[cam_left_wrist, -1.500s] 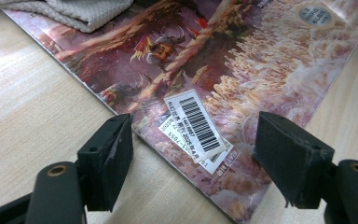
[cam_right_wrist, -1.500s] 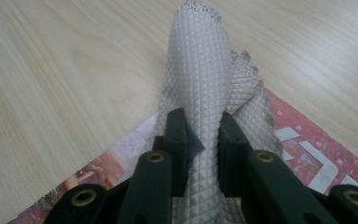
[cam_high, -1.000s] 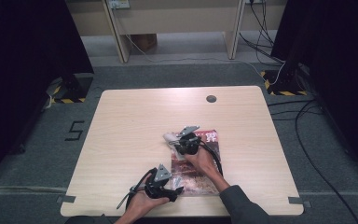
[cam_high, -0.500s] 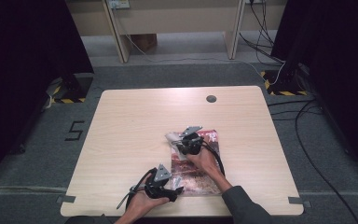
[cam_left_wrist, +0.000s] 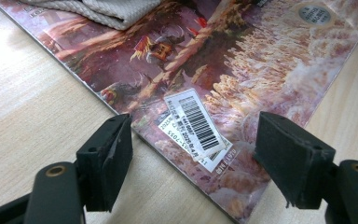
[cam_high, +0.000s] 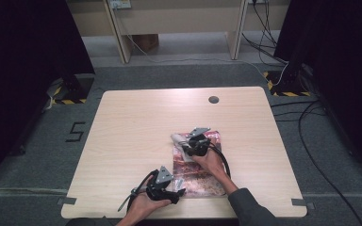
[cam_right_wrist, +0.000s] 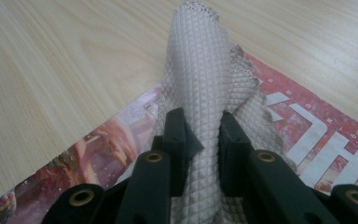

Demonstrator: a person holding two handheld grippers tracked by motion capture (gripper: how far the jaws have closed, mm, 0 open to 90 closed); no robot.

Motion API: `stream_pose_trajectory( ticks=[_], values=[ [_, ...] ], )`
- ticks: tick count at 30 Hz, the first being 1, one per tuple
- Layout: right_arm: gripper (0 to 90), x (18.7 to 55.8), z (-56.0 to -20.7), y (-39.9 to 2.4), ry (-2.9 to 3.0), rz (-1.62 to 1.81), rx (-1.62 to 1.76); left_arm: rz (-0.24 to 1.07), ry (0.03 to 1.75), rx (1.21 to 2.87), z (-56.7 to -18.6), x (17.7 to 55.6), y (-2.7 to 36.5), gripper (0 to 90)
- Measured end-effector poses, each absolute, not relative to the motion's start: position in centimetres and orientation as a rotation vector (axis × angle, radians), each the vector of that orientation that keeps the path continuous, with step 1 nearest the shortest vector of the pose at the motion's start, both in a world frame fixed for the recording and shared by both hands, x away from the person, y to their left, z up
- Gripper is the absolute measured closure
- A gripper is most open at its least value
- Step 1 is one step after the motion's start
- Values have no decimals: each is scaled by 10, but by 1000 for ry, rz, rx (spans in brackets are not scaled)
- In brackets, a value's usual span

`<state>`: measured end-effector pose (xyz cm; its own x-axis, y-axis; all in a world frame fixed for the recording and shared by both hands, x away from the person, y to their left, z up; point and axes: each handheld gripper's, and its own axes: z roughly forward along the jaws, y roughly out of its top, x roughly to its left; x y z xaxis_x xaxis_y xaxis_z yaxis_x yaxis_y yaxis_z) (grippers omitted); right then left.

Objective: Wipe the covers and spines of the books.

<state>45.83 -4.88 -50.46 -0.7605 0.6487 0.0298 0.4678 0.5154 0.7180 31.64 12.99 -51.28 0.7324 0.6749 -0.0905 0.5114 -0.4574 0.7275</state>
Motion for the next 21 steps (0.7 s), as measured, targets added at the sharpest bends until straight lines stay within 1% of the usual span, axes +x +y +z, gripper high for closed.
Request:
stream_pose_trajectory(
  ticks=[9,16,21],
  values=[
    [771,447,-504,-34,2589,1107,882,274,891,2156,-513,316,130,264],
    [768,439,-503,-35,2625,1112,841,268,895,2156,-513,316,130,260],
    [768,444,-503,-44,2605,1102,878,272,891,2158,-513,316,130,261]
  ],
)
